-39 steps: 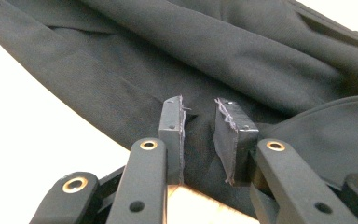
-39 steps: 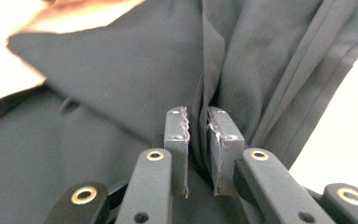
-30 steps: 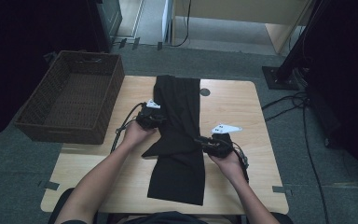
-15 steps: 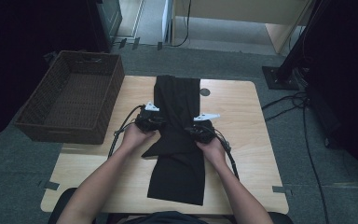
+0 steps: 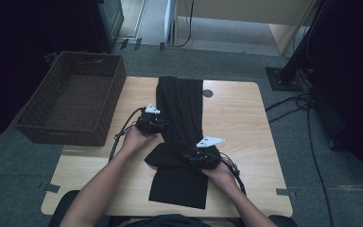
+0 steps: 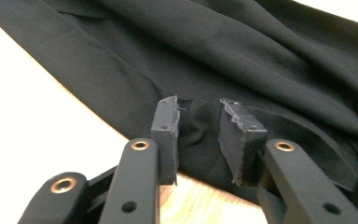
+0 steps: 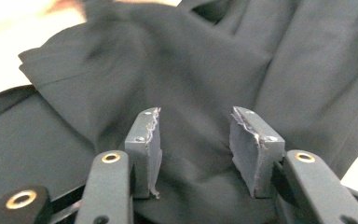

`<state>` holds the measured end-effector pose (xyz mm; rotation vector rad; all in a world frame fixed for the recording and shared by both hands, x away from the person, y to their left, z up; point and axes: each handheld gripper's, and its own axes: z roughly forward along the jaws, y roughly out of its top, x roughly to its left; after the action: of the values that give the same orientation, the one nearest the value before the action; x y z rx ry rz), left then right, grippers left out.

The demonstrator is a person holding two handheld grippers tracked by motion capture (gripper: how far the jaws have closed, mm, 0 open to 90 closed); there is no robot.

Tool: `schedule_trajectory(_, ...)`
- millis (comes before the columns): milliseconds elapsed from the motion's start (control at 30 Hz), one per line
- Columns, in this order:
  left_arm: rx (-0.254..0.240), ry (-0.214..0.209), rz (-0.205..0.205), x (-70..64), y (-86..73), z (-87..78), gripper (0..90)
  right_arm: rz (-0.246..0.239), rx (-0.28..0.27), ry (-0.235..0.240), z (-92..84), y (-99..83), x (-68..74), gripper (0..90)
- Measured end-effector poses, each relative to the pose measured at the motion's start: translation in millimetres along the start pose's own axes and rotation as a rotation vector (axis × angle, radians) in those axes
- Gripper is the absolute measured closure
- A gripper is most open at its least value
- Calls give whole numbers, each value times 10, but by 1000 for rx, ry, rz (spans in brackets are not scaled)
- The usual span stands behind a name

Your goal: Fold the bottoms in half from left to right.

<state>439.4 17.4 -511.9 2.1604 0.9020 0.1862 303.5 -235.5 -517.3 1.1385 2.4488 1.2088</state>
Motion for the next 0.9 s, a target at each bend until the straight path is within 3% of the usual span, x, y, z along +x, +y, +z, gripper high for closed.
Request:
schedule_trajectory(233,-1,-34,-23,20,-28,-38,563,-42,11,-14,-128,-135,129,530)
schedule_trajectory(367,14,-46,-8,-8,-36,-60,529,0,27,25,-172,-151,147,559)
schedule_trajectory(533,8,-70,-14,-50,-27,-29,475,-9,11,7,-145,-153,163,566)
schedule_trajectory(633,1,-48,1,-95,-28,-6,466,-11,0,-8,-123,-154,185,561)
schedule_trajectory(733,-17,0,32,-123,-49,3,540,-23,-5,-21,-105,-149,205,562)
schedule_trajectory(800,-46,48,49,-127,-95,0,666,-34,-3,-33,-96,-146,226,564)
schedule_trajectory(833,-47,56,38,-121,-99,-3,758,-45,0,-41,-93,-144,234,566)
schedule_trajectory(900,-42,48,11,-95,-106,-17,861,-52,3,-45,-93,-144,243,568)
